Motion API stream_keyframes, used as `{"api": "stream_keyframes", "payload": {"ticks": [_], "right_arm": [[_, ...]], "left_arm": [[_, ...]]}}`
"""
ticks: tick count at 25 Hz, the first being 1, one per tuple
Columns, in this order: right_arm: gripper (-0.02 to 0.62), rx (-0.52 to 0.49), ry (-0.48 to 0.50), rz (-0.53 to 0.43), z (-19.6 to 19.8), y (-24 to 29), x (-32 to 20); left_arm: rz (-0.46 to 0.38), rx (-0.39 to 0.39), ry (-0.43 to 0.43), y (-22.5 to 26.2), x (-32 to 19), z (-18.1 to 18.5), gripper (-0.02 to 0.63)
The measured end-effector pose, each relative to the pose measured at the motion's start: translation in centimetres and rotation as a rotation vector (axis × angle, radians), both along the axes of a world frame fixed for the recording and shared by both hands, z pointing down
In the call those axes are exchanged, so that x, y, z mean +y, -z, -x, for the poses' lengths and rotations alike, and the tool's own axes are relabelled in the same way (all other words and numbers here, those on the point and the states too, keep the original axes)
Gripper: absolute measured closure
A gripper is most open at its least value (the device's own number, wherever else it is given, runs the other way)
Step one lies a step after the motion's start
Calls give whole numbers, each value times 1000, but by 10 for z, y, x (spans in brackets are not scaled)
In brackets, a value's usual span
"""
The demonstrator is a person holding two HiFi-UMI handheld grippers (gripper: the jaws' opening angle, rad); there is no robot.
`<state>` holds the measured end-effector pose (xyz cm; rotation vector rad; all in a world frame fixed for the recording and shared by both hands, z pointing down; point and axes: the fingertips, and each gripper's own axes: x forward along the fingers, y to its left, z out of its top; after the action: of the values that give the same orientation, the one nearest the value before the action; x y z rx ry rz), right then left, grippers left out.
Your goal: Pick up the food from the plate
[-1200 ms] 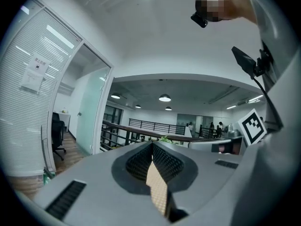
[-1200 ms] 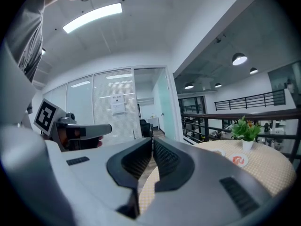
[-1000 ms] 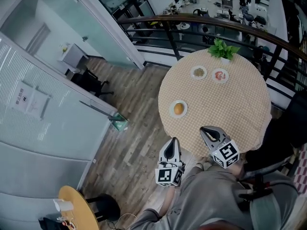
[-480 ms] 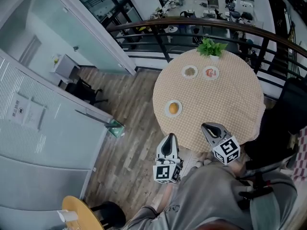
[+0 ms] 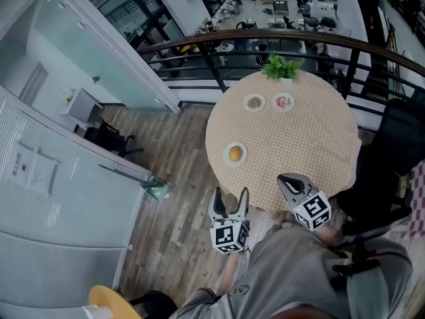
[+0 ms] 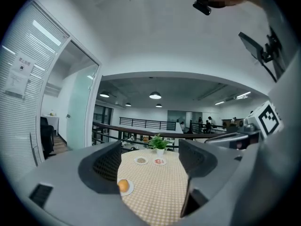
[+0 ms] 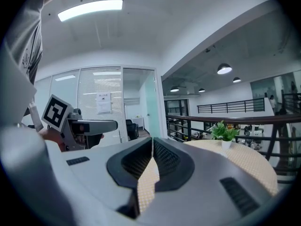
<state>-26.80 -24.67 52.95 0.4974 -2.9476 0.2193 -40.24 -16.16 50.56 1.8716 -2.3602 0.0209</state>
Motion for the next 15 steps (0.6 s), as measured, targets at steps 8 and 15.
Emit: {"api": "stream_keyframes", "payload": {"ticks": [8, 15], "right_arm": [[572, 28, -58, 12, -14, -10, -3], [572, 50, -117, 18, -32, -14, -6]], "left_arm": [[36, -8, -41, -15, -8, 9, 235], [90, -10, -57, -34, -19, 22, 235]]}}
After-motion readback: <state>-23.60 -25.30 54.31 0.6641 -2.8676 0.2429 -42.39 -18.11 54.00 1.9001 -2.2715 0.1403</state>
